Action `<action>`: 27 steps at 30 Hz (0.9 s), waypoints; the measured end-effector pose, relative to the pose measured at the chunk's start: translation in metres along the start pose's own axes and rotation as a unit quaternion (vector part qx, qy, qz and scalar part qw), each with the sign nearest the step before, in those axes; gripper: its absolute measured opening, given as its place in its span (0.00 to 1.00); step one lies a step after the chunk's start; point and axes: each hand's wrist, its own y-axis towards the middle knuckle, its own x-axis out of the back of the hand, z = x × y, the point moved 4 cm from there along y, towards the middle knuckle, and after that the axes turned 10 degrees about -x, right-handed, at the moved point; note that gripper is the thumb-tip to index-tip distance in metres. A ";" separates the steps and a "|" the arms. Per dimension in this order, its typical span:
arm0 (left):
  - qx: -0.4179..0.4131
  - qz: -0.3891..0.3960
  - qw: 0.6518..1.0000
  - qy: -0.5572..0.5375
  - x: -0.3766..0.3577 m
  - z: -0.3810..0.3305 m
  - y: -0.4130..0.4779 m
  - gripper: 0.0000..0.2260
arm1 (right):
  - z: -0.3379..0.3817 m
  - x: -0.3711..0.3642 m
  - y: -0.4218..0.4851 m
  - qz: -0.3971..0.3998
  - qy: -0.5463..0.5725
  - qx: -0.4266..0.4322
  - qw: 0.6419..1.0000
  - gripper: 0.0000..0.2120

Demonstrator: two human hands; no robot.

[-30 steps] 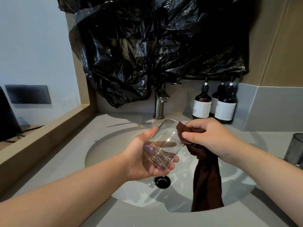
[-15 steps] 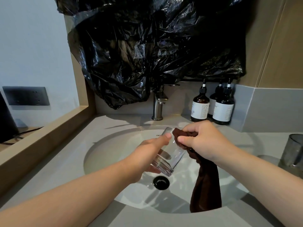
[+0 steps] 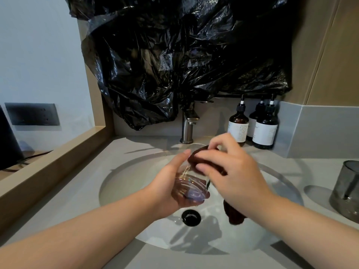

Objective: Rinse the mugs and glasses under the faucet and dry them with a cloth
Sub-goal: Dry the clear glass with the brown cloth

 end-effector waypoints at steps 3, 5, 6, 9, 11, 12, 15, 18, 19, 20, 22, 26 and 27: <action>-0.012 0.007 1.000 -0.011 0.001 -0.003 -0.001 0.23 | 0.011 -0.010 -0.011 0.061 0.009 0.108 0.992 0.12; -0.007 0.007 1.000 -0.015 0.002 -0.005 -0.003 0.23 | 0.005 -0.012 -0.011 0.055 0.005 0.131 0.990 0.13; -0.002 0.008 1.000 -0.022 0.002 -0.005 -0.003 0.23 | 0.000 -0.010 -0.007 0.034 0.009 0.120 0.992 0.13; 0.014 0.006 0.999 -0.039 -0.001 -0.006 -0.005 0.29 | -0.020 0.002 0.006 -0.060 0.018 0.056 0.996 0.15; 0.016 0.012 0.998 -0.057 -0.003 -0.005 -0.006 0.32 | -0.023 0.005 0.006 -0.084 -0.001 0.049 0.995 0.16; 0.013 0.013 0.997 -0.068 -0.003 -0.006 -0.007 0.30 | -0.021 0.005 0.003 -0.082 -0.010 0.065 0.994 0.16; 0.006 0.007 0.992 -0.126 -0.003 -0.009 -0.009 0.26 | -0.008 -0.003 -0.007 -0.032 -0.020 0.143 0.989 0.16; 0.013 -0.003 0.989 -0.150 -0.002 -0.012 -0.010 0.26 | -0.017 -0.006 -0.002 -0.040 -0.049 0.139 0.988 0.15; 0.014 -0.005 0.989 -0.145 -0.002 -0.012 -0.010 0.27 | -0.025 -0.004 0.002 -0.058 -0.052 0.101 0.992 0.15; 0.014 -0.008 0.991 -0.136 -0.002 -0.013 -0.010 0.29 | -0.033 -0.001 0.007 -0.072 -0.042 0.043 0.996 0.14; 0.014 -0.006 0.993 -0.115 -0.001 -0.013 -0.008 0.32 | -0.047 0.005 0.014 -0.073 0.010 -0.104 0.992 0.10; 0.025 0.010 0.998 -0.062 0.000 -0.009 -0.006 0.33 | -0.049 0.006 0.018 0.058 0.211 -0.285 0.933 0.09; 0.031 0.012 0.998 -0.048 0.001 -0.008 -0.005 0.33 | -0.046 0.004 0.017 0.108 0.235 -0.307 0.916 0.08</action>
